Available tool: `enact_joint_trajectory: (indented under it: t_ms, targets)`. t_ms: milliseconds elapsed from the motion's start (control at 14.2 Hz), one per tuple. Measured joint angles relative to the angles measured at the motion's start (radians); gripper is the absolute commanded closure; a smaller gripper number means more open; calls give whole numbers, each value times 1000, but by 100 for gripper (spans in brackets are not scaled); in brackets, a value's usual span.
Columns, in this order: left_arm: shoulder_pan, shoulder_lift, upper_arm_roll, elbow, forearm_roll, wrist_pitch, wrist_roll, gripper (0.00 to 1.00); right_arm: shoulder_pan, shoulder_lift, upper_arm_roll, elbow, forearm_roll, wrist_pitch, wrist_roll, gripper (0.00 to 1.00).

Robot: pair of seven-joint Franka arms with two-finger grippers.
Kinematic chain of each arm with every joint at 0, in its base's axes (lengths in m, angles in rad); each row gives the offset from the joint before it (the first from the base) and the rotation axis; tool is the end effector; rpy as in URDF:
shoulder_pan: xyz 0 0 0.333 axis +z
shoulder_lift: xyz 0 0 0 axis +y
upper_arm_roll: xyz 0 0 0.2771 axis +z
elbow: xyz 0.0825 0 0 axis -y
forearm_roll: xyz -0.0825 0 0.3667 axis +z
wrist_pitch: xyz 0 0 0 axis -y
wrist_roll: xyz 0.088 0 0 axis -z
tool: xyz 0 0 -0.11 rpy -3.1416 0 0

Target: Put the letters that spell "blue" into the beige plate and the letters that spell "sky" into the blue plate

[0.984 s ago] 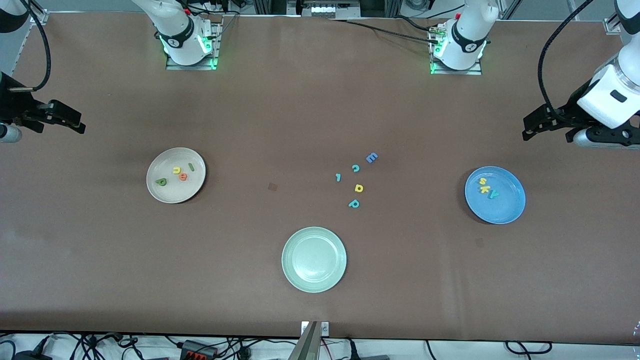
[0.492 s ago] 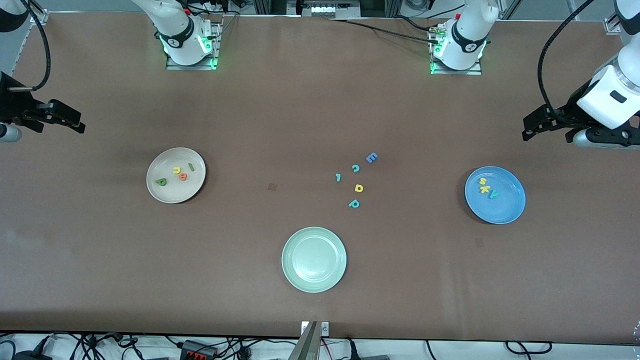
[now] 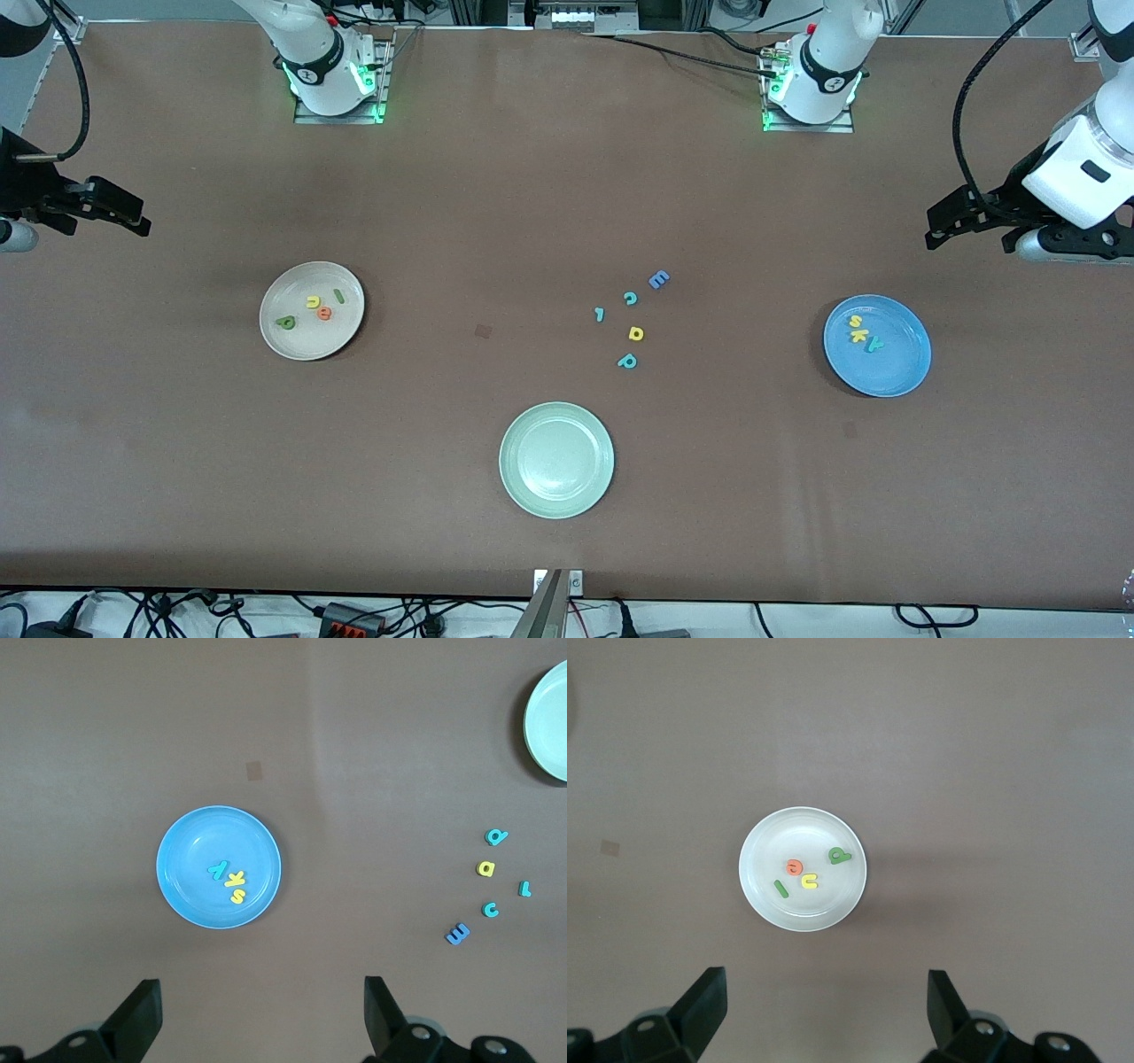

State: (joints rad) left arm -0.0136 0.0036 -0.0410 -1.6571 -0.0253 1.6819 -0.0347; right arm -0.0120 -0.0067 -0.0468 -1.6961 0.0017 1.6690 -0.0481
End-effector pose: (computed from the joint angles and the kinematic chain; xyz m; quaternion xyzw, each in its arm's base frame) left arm 0.5455 -0.0323 0.5510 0.9998 -0.0087 0.0100 0.0131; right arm 0.5393 -0.0316 0.5374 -0.9999 0.0054 0.0101 0.0015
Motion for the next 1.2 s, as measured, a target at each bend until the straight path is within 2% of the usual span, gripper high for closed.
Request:
enact_joint_trajectory:
  t_ms: [1195]
  targets:
    - [0, 0, -1, 0, 0, 0, 0, 0, 34, 0, 12, 0, 0, 2, 0, 0]
